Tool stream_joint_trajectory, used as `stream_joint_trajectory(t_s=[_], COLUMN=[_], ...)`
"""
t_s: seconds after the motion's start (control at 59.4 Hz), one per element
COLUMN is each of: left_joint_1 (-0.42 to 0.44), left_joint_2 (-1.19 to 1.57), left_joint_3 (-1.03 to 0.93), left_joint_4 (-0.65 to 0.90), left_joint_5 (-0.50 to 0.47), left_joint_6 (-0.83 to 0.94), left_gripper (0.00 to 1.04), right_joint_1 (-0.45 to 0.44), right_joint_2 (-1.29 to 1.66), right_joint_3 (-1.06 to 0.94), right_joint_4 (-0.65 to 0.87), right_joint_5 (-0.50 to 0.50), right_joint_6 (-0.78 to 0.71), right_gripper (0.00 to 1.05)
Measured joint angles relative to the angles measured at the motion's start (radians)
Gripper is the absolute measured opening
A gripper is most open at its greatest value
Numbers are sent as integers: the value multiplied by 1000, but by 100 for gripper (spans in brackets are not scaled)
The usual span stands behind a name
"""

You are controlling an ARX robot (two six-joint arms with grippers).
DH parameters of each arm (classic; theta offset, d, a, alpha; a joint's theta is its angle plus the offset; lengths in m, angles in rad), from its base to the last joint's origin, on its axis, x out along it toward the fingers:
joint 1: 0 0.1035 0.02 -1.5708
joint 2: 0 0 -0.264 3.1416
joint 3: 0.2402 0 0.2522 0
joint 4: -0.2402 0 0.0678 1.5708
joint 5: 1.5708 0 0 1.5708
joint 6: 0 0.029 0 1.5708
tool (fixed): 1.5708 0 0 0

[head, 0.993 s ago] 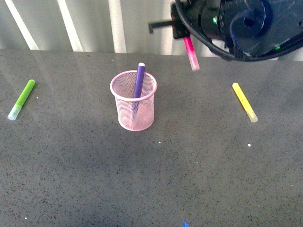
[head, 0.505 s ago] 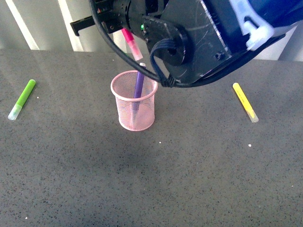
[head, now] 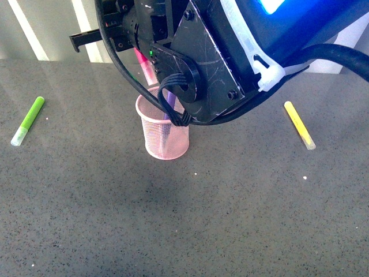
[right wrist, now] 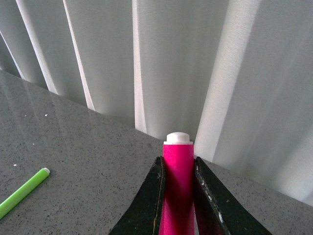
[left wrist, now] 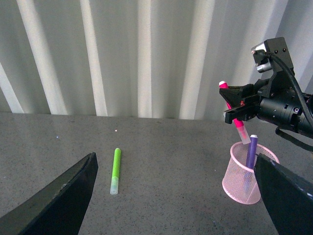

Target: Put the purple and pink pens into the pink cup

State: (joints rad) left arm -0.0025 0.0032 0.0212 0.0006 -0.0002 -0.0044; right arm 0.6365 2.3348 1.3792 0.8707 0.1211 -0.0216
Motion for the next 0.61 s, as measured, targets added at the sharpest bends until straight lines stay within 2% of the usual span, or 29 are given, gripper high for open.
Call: stream_joint_trajectory(t_s=[0.606], left_joint_1=[0], left_joint_2=[0], left_joint_3=[0], left_joint_4=[0], left_joint_5=[0], left_joint_6=[0], left_gripper=[98], right_joint_1=[4], right_joint_2=[14], right_joint_3=[-57], right_joint_4=[14], right_joint_5=[16], right_joint_6=[55], right_gripper=[12])
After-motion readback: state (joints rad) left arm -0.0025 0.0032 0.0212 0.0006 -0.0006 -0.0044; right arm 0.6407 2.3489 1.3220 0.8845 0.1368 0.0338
